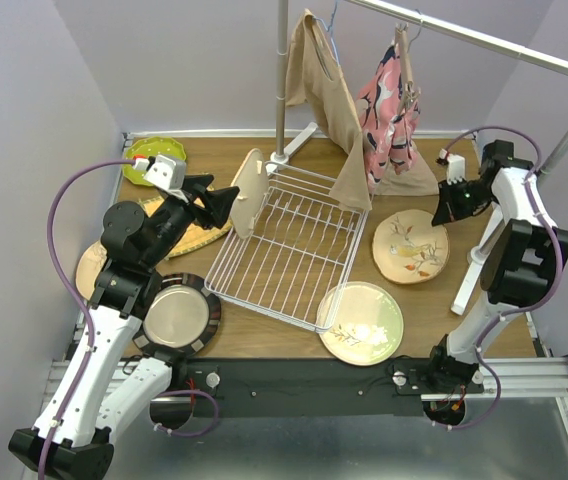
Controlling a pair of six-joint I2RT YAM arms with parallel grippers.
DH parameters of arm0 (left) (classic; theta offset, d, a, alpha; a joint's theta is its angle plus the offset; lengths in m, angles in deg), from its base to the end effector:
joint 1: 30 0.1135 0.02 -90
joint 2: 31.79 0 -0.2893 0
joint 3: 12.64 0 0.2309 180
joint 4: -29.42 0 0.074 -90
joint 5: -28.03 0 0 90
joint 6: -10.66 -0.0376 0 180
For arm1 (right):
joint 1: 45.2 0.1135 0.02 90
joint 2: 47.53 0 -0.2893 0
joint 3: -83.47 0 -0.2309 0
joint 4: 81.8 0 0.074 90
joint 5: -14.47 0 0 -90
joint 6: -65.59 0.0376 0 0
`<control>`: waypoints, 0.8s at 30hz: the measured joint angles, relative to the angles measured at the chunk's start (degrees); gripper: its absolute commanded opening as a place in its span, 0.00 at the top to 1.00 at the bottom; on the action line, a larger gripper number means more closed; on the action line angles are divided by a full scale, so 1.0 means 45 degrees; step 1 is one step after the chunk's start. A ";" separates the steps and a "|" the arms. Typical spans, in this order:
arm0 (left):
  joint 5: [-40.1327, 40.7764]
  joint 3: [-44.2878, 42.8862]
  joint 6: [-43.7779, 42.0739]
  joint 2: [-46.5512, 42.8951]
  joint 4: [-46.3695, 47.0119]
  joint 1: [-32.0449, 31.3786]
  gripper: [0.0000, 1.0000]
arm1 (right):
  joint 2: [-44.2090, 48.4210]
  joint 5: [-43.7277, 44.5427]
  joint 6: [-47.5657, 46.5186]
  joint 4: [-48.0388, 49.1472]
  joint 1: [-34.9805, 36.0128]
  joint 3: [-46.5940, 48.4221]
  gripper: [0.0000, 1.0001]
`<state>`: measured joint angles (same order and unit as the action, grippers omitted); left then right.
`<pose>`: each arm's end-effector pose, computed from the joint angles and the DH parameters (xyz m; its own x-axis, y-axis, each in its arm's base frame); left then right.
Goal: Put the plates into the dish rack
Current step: Grab a plate with the right arm, then pass the plate from the right arm to the left
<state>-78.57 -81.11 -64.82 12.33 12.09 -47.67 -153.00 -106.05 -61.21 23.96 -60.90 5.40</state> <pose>0.1224 -0.0503 0.4236 -0.0279 -0.2433 -0.9696 0.5723 0.7913 -0.2150 0.3422 -0.0764 0.2741 -0.8310 -0.3024 -0.4668 -0.4598 0.8458 0.2706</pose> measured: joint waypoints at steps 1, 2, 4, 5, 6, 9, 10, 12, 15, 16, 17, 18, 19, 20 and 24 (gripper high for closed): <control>0.0000 0.0000 -0.0015 0.0000 0.0000 0.0000 0.28 | 0.0121 0.0058 -0.0015 0.0121 0.0000 0.0000 0.99; 0.0000 0.0000 -0.0039 0.0000 0.0000 -0.0005 0.28 | 0.0170 0.0078 -0.0019 0.0175 0.0000 0.0000 1.00; -0.0039 0.0000 -0.0117 0.0000 0.0000 0.0000 0.28 | 0.0340 0.0155 -0.0024 0.0287 0.0000 0.0000 0.99; -0.0068 0.0000 -0.0141 0.0000 0.0000 0.0000 0.29 | 0.0461 0.0194 -0.0024 0.0330 0.0000 0.0000 0.99; -0.0102 0.0000 -0.0194 0.0000 0.0005 -0.0005 0.29 | 0.0568 0.0219 -0.0024 0.0379 0.0000 0.0000 0.99; -0.0219 -0.0005 -0.0330 -0.0005 0.0015 -0.0005 0.29 | 0.0860 0.0262 -0.0015 0.0559 0.0000 -0.0010 1.00; -0.0243 0.0000 -0.0369 -0.0005 0.0015 -0.0005 0.28 | 0.0986 0.0272 -0.0005 0.0602 0.0000 -0.0019 0.99; -0.0374 0.0000 -0.0515 -0.0010 0.0165 -0.0005 0.29 | 0.1214 0.0287 0.0049 0.0661 0.0000 -0.0107 0.99; -0.0597 0.0000 -0.0704 -0.0049 0.0423 -0.0005 0.28 | 0.1729 0.0282 0.0204 0.0685 0.0005 -0.0393 0.99; -0.0675 0.0000 -0.0787 -0.0058 0.0515 -0.0005 0.28 | 0.1855 0.0282 0.0233 0.0665 0.0000 -0.0481 0.99; -0.0763 0.0000 -0.0874 -0.0083 0.0612 -0.0005 0.28 | 0.2006 0.0287 0.0272 0.0661 0.0000 -0.0583 0.99; -0.0835 0.0000 -0.0962 -0.0102 0.0729 -0.0005 0.28 | 0.2166 0.0287 0.0301 0.0646 0.0000 -0.0690 1.00; -0.0889 -0.0005 -0.1059 -0.0117 0.0850 -0.0005 0.28 | 0.2331 0.0287 0.0321 0.0646 0.0000 -0.0801 0.99; -0.0913 -0.0005 -0.1132 -0.0126 0.0913 -0.0005 0.28 | 0.2419 0.0287 0.0335 0.0641 0.0000 -0.0860 0.99; -0.1132 -0.0015 -0.1540 -0.0073 0.1243 -0.0102 0.28 | 0.2769 0.0287 0.0442 0.0661 0.0000 -0.1209 0.99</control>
<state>-83.66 -81.17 -71.75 12.00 17.69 -48.13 -140.54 -104.77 -59.22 26.93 -60.90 -0.04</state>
